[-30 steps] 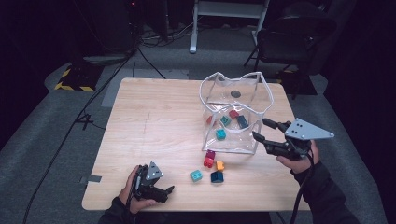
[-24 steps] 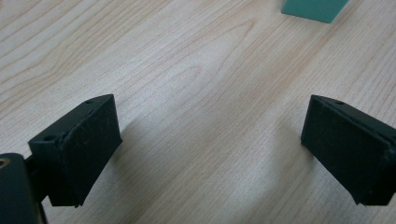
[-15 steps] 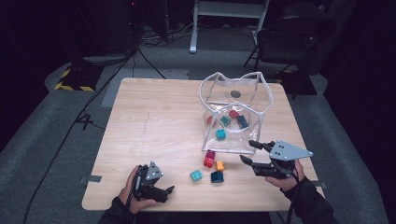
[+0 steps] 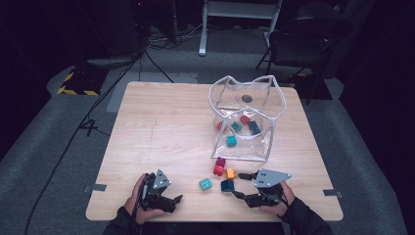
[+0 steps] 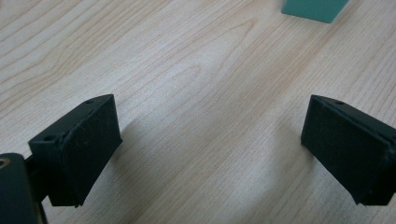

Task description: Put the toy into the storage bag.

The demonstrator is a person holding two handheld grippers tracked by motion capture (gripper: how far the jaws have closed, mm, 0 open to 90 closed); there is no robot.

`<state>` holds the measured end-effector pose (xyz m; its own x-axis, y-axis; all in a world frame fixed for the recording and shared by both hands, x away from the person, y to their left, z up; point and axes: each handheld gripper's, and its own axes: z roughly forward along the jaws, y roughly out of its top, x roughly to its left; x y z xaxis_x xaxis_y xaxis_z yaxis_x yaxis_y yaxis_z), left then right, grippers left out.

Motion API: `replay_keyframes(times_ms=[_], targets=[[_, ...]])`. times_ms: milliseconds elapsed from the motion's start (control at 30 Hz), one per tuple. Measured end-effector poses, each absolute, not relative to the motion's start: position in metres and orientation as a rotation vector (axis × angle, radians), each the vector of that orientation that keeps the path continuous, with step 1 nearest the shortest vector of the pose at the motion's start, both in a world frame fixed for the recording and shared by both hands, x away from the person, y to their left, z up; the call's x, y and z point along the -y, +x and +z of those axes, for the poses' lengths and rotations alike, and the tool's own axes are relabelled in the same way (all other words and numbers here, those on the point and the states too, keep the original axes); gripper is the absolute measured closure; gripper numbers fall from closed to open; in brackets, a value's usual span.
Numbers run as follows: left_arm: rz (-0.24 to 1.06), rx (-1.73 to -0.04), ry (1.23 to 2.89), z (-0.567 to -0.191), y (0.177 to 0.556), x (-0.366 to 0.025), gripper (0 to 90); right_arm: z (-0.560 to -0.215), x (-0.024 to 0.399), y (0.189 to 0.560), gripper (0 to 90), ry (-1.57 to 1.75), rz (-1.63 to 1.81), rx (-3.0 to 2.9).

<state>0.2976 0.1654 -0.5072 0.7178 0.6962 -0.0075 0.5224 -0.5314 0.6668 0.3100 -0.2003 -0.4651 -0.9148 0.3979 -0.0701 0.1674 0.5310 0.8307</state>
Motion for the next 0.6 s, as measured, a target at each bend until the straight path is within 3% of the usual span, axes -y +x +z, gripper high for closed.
replay_keyframes(times_ms=[600], targets=[[0.339, -0.922, 2.26, -0.507, 0.297, -0.165, 5.0, -0.495, 0.176, 0.316, 36.8, 0.451, 1.223, -2.593]])
